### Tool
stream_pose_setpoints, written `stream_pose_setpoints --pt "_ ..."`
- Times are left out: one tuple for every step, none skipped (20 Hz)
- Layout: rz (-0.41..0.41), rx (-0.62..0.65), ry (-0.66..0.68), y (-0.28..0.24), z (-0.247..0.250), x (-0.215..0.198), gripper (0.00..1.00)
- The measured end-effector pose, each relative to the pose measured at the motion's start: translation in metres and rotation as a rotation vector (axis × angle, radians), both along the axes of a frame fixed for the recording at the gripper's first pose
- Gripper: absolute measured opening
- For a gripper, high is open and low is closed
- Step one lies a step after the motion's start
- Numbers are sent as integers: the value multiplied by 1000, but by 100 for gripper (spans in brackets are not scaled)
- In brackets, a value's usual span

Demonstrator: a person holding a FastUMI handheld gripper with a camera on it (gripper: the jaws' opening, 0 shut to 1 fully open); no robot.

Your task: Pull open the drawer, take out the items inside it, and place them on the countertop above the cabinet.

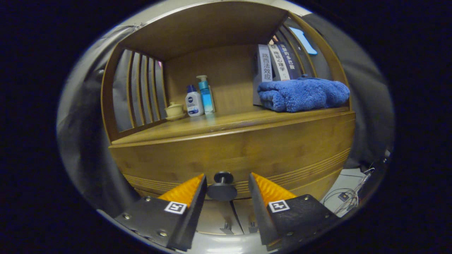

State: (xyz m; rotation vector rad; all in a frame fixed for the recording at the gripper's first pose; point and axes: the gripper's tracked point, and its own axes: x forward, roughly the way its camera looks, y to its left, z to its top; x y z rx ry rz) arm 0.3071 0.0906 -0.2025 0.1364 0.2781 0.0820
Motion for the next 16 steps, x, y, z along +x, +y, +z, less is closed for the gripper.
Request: stream_pose_setpoints --pt "16 6 4 4 0 0 67" --pt "14 -10 -1 2 -3 9 63" --pt "15 -8 1 4 -2 4 59" --pt "38 26 -13 10 0 5 58" --pt "35 28 -9 9 1 -2 49" --pt "33 38 -11 9 1 1 39" --pt "34 34 2 10 -1 1 39" --pt "30 25 7 11 -2 4 32" --pt "32 8 14 10 -1 -1 32" --pt "25 0 26 9 -1 0 24" --pt "19 2 35 10 -3 0 24" --pt "15 -2 42 10 -2 -1 24" --pt "13 -8 48 10 -3 -4 24" --pt "11 -12 52 11 -2 -10 24" --pt "7 -12 57 12 -2 -19 25" --pt "-1 -18 66 11 -2 -25 24"
